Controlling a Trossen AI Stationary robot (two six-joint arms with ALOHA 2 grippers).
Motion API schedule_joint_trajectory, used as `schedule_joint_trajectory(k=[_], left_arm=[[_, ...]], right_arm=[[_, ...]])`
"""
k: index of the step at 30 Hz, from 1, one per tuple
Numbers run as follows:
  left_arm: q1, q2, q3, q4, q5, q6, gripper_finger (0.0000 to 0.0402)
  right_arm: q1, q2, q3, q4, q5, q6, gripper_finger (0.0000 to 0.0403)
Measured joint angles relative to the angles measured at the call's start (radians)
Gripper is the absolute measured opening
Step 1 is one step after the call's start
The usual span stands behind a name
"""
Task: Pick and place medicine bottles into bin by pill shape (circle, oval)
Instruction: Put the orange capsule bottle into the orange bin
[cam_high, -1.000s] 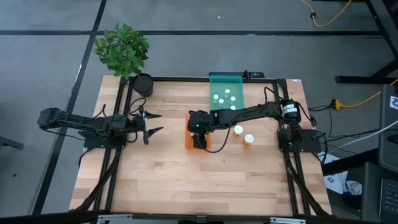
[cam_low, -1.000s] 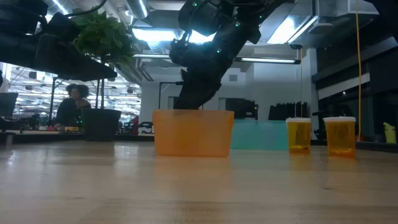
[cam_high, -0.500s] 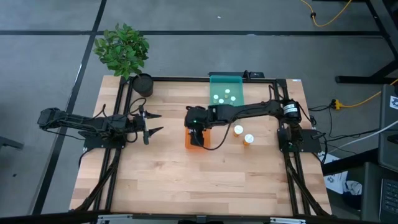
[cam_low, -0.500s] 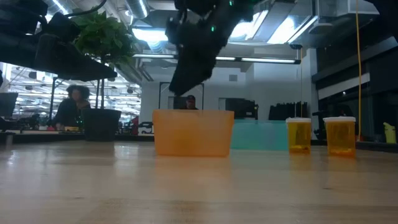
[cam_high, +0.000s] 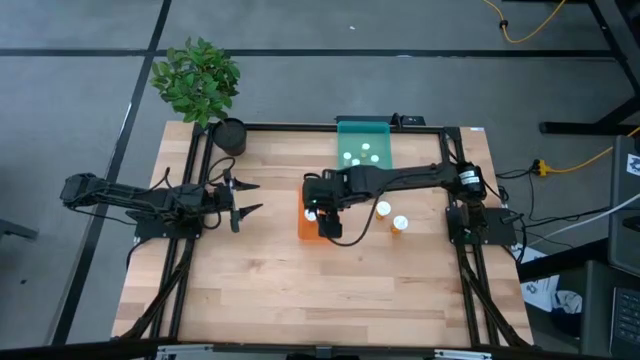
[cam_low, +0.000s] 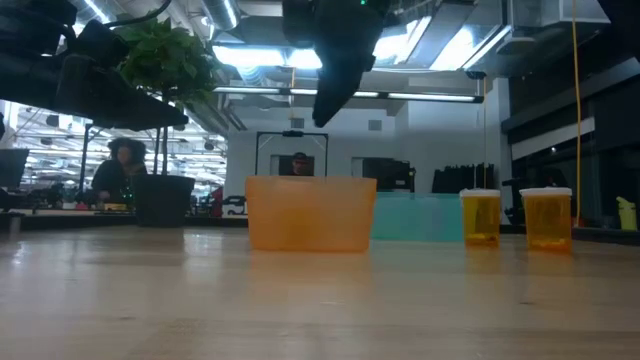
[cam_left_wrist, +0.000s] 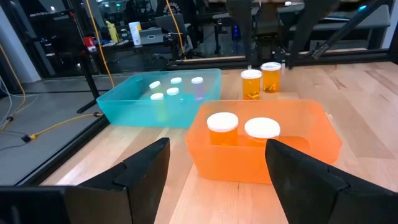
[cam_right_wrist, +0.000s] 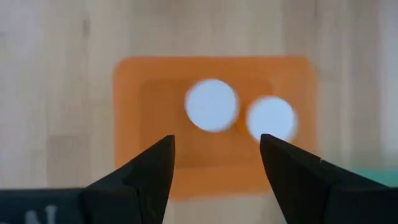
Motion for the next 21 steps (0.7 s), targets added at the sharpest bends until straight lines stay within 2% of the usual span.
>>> schedule_joint_trajectory(k=[4,16,21], left_arm=[[0.0,0.0,0.0,0.0,0.0,0.0,0.0257],[0.0,0.0,0.0,0.0,0.0,0.0,0.0257],[0.0,0.0,0.0,0.0,0.0,0.0,0.0257]], right_arm=[[-0.004,0.001,-0.061,0.104,-0.089,-0.034,0.0221],[-0.026,0.0,-0.209,0.405,-0.094,-0.083,0.0069],[-0.027,0.001,-0.27,0.474,-0.093,-0.085,0.0023]])
